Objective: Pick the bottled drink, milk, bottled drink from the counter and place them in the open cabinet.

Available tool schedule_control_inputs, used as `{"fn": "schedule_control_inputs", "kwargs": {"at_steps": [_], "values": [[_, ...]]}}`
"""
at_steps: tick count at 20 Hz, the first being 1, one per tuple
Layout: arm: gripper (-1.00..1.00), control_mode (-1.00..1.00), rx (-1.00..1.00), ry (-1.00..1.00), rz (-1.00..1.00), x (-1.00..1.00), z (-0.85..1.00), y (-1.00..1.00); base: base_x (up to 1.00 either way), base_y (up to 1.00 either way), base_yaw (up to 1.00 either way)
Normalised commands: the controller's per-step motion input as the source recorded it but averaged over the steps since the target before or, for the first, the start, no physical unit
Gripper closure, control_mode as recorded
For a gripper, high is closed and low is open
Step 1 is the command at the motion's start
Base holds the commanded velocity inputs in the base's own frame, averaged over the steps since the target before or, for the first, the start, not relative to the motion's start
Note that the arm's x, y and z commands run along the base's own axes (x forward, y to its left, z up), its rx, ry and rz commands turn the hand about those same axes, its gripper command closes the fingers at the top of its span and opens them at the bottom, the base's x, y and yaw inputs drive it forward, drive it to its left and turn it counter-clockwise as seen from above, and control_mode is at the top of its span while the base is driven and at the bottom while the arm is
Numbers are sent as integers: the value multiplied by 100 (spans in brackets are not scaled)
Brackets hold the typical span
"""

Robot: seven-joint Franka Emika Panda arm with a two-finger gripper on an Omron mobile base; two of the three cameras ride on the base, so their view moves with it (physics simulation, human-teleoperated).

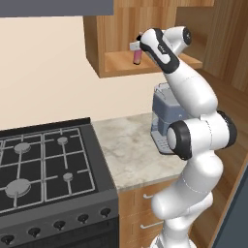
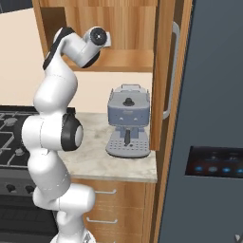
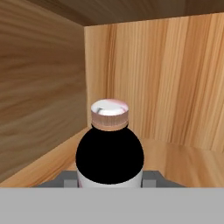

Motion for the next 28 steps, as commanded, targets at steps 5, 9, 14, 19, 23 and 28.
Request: {"fn": "schedule_control_inputs", "kwargs": {"at_steps": [5, 9, 14, 19, 23, 28], "values": [[100, -100, -2, 0, 0, 9, -15, 0, 0, 0, 0], [-100, -100, -1, 0, 0, 0, 0, 0, 0, 0, 0], [-100, -100, 0, 0, 0, 0, 0, 0, 0, 0, 0], [-100, -100, 0, -1, 0, -9, 0, 0, 0, 0, 0], [-100, -100, 0, -9, 0, -44, 0, 0, 0, 0, 0], [-100, -100, 0, -12, 0, -96, 0, -12, 0, 0, 0]]}}
